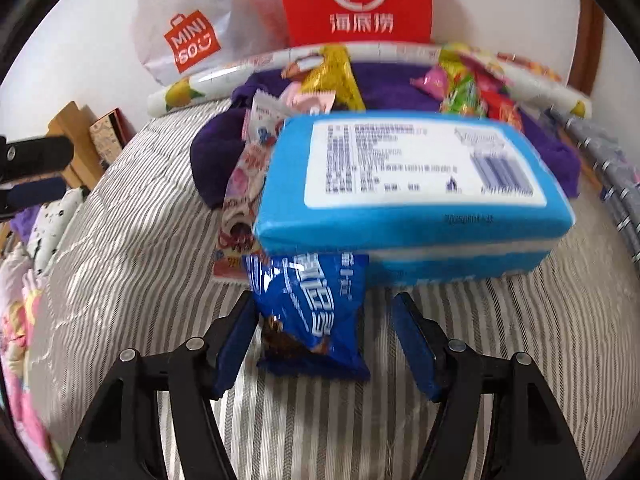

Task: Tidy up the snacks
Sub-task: 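Move both open tools back toward the remaining snacks beside the tissue box, then grasp the blue chocolate packet with the right tool while the left tool grasps the pink stick packet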

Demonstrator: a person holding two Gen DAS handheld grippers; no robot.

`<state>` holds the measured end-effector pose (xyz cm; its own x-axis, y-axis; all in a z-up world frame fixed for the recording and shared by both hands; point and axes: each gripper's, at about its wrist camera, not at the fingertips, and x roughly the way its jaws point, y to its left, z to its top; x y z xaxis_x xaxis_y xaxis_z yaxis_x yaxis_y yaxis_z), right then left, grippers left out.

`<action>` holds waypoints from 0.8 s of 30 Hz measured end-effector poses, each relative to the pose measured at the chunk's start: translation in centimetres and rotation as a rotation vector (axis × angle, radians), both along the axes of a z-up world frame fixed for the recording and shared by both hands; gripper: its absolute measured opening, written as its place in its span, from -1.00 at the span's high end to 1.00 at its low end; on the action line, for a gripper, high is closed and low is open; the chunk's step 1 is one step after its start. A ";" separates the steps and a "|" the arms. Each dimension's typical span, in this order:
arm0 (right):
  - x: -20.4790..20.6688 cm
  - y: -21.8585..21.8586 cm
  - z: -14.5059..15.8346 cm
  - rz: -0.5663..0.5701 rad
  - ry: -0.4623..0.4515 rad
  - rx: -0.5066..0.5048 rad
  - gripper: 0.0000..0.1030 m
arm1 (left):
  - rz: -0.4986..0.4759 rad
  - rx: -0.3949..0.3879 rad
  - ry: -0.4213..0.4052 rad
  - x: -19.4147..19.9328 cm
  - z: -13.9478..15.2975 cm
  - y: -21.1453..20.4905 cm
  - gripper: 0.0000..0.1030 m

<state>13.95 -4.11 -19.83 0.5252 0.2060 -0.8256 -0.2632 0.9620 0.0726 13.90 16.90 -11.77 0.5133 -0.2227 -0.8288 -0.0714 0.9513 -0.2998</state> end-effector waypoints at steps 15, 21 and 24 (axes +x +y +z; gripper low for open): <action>-2.7 -8.1 2.8 -0.048 -0.062 -0.023 0.17 | -0.088 -0.025 0.018 1.8 -3.7 -5.8 -0.39; -2.2 -13.4 2.0 -0.133 -0.059 -0.059 0.17 | -0.098 -0.059 0.014 3.7 -5.0 -6.9 -0.35; -1.8 -15.2 1.4 -0.164 -0.049 -0.053 0.17 | -0.109 -0.038 0.022 4.5 -5.5 -7.4 -0.23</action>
